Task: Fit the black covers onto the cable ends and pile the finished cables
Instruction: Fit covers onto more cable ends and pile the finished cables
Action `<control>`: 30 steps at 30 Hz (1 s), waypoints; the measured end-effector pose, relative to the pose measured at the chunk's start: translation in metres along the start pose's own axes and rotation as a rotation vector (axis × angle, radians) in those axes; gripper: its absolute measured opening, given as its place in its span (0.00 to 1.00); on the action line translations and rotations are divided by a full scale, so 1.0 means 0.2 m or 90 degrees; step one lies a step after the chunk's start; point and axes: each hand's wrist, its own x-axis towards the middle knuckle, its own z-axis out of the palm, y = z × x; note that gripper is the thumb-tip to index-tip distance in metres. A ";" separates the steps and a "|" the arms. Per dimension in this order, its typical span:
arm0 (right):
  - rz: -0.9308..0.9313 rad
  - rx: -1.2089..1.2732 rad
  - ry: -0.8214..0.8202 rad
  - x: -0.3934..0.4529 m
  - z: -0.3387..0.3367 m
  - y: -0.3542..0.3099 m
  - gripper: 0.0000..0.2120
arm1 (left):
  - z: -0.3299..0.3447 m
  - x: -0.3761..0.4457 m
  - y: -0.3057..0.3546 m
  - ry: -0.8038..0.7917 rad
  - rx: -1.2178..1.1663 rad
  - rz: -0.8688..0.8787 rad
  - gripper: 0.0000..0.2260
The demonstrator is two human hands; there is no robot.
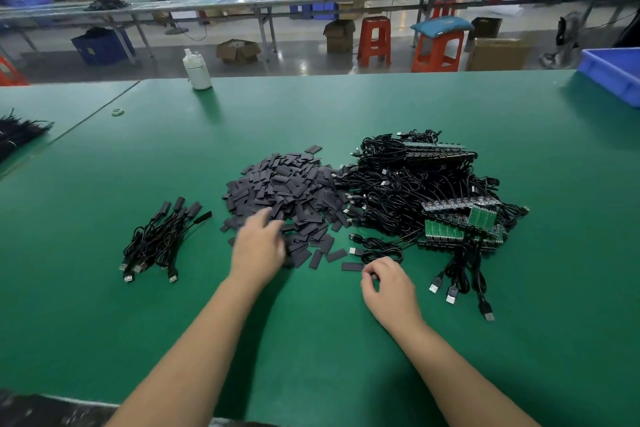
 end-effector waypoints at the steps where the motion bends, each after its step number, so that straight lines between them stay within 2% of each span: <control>1: 0.013 -0.014 -0.030 0.02 -0.05 -0.02 0.08 | 0.02 0.00 0.12 -0.014 -0.062 0.021 0.14; 3: 0.020 -0.038 -0.047 0.07 -0.18 -0.05 0.11 | 0.04 -0.01 0.35 -0.044 -0.162 0.053 0.15; 4: 0.017 -0.038 0.001 0.09 -0.28 -0.05 0.12 | 0.05 -0.02 0.45 -0.058 -0.205 0.062 0.15; 7: 0.040 -0.048 0.280 0.14 -0.61 0.03 0.07 | 0.06 -0.04 0.73 -0.088 -0.307 0.087 0.15; 8: 0.071 -0.052 0.335 0.16 -0.71 0.08 0.08 | 0.06 -0.04 0.82 -0.101 -0.335 0.096 0.14; 9: 0.125 -0.053 0.340 0.19 -0.79 0.13 0.11 | 0.06 -0.03 0.91 -0.116 -0.364 0.102 0.13; 11: 0.241 -0.015 0.251 0.23 -0.90 0.21 0.19 | 0.06 -0.02 1.07 -0.150 -0.420 0.106 0.13; 13: 0.274 0.042 0.171 0.24 -0.94 0.26 0.18 | 0.05 0.01 1.20 -0.183 -0.448 0.107 0.14; 16: 0.233 0.094 0.162 0.23 -0.93 0.29 0.08 | 0.05 0.04 1.32 -0.216 -0.432 0.089 0.16; 19: 0.180 0.118 0.147 0.21 -0.92 0.29 0.03 | 0.06 0.04 1.37 -0.221 -0.486 0.018 0.14; 22: 0.134 0.128 0.115 0.18 -0.91 0.29 0.05 | 0.06 0.04 1.37 -0.190 -0.533 -0.053 0.08; 25: 0.117 0.209 0.091 0.16 -0.90 0.28 0.08 | 0.05 0.03 1.35 -0.176 -0.538 -0.052 0.05; 30: 0.089 0.158 0.076 0.14 -0.89 0.25 0.02 | 0.04 0.01 1.31 -0.174 -0.530 -0.022 0.04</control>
